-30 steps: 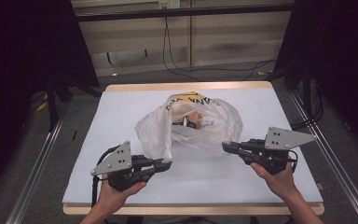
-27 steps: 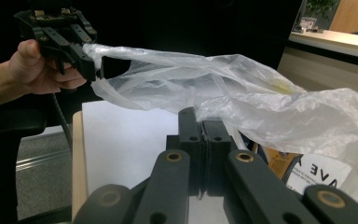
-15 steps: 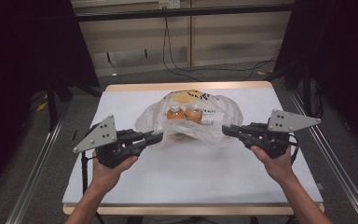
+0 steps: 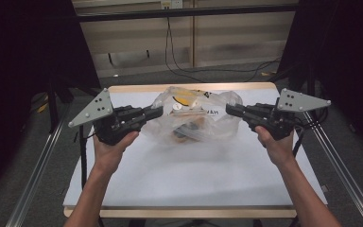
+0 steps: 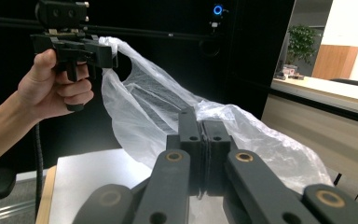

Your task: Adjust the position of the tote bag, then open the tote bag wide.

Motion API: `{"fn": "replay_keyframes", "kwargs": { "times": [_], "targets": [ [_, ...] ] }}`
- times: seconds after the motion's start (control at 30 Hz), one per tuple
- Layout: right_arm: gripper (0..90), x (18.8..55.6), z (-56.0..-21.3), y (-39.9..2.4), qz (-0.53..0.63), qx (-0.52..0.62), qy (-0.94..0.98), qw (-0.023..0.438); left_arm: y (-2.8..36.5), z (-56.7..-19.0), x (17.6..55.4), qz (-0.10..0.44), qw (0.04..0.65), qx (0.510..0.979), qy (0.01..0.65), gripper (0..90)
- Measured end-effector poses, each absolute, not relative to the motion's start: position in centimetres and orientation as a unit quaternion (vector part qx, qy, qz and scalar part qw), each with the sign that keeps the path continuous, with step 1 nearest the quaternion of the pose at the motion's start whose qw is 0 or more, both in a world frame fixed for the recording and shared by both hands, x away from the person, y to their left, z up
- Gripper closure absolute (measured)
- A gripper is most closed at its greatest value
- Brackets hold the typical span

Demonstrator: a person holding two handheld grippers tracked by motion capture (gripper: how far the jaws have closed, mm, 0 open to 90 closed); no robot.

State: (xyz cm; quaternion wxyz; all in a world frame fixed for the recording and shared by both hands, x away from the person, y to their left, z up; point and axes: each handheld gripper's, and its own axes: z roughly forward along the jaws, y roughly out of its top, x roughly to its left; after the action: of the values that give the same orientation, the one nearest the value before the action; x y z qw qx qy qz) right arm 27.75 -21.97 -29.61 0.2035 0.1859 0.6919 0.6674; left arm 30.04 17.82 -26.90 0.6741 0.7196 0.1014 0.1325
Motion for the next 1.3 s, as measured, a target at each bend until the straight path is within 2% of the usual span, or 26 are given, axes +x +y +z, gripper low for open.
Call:
{"fn": "replay_keyframes", "kwargs": {
  "times": [0.07,0.2,0.5,0.9,1.3],
  "targets": [
    [89.2,28.1,-29.3,-22.1,0.668,0.187,0.690,0.207,18.0,-26.7,30.5,0.148,0.670,0.720,0.099,87.4],
    [89.2,29.1,-28.8,-22.4,0.677,0.190,0.679,0.213,18.6,-26.4,32.6,0.146,0.687,0.703,0.114,87.5],
    [89.3,30.9,-27.3,-23.4,0.682,0.212,0.661,0.230,21.0,-25.3,35.9,0.168,0.670,0.706,0.159,87.5],
    [89.5,33.0,-24.5,-25.3,0.671,0.253,0.647,0.260,24.2,-23.7,37.9,0.201,0.660,0.692,0.214,87.7],
    [89.5,34.2,-23.7,-26.9,0.654,0.291,0.634,0.291,26.1,-23.1,39.0,0.216,0.652,0.686,0.240,88.0]
  ]
}}
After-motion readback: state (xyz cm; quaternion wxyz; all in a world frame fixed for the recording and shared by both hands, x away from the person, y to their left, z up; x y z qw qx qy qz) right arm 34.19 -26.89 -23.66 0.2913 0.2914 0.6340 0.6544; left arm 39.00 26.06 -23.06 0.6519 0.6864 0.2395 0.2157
